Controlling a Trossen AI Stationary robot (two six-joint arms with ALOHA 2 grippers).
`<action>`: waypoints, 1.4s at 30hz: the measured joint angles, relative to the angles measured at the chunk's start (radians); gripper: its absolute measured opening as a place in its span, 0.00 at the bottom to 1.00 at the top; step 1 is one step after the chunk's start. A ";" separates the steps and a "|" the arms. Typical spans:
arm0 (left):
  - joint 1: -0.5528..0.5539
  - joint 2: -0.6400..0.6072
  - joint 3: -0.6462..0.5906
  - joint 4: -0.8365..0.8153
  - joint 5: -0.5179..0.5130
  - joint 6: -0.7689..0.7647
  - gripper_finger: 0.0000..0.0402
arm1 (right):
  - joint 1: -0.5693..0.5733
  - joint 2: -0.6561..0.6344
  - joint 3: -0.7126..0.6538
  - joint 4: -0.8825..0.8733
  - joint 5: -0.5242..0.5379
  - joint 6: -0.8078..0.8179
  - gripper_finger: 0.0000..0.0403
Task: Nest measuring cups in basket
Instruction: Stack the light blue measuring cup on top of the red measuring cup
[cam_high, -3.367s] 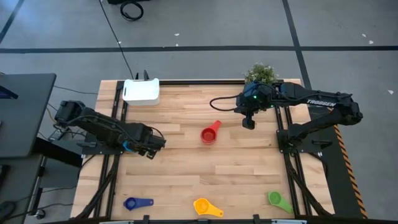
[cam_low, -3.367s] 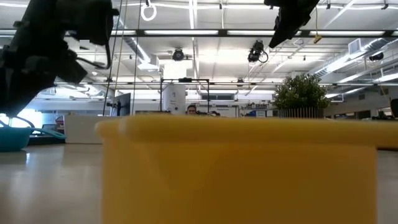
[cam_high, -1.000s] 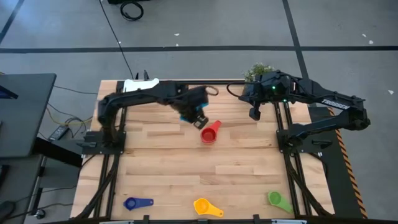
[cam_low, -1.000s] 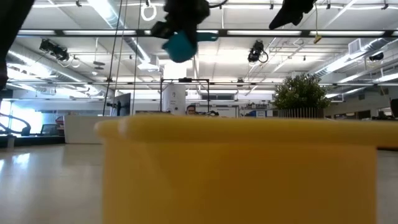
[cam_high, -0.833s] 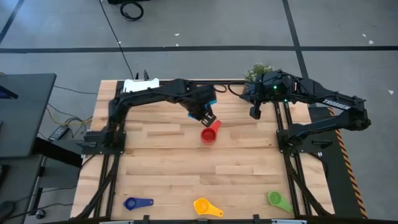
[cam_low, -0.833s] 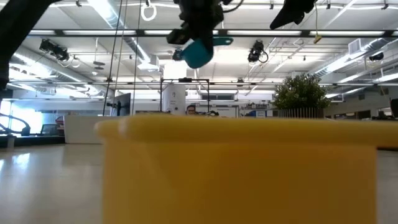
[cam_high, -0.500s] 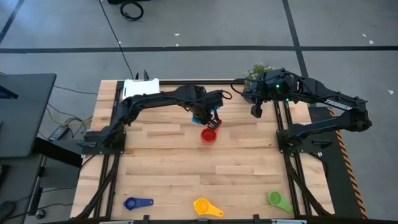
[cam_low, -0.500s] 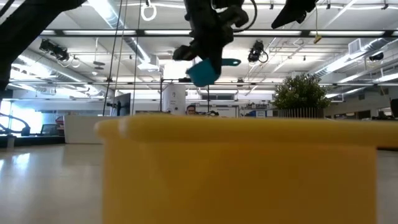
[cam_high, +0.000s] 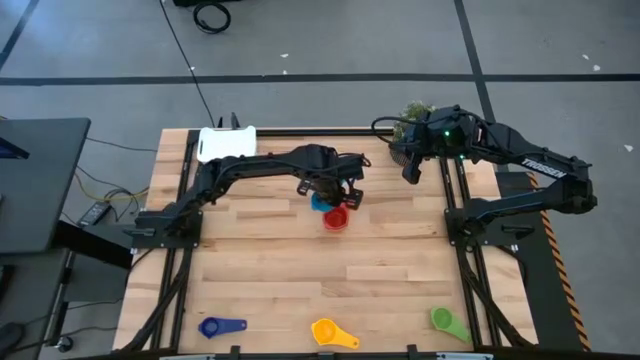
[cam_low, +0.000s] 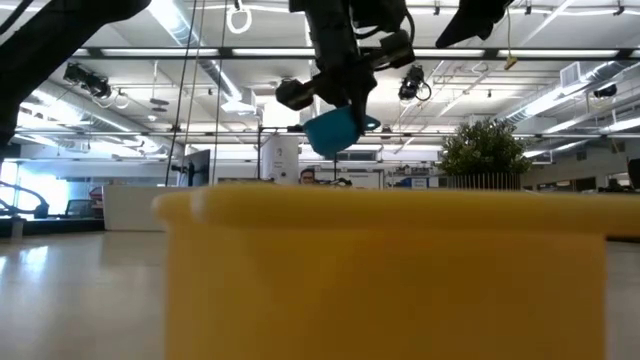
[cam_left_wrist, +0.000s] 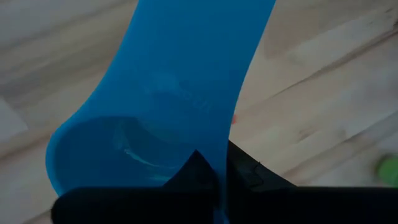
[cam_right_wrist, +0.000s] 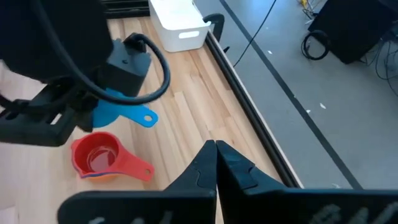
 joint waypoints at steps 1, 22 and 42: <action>-0.004 0.000 0.000 0.010 0.000 -0.007 0.03 | -0.001 0.000 0.000 0.000 0.002 -0.002 0.01; -0.077 0.018 -0.001 0.136 -0.135 -0.128 0.03 | -0.009 -0.139 0.000 -0.026 -0.246 0.001 0.01; -0.107 0.123 -0.001 0.143 -0.093 -0.145 0.03 | -0.008 -0.183 -0.001 -0.249 -0.480 -0.147 0.00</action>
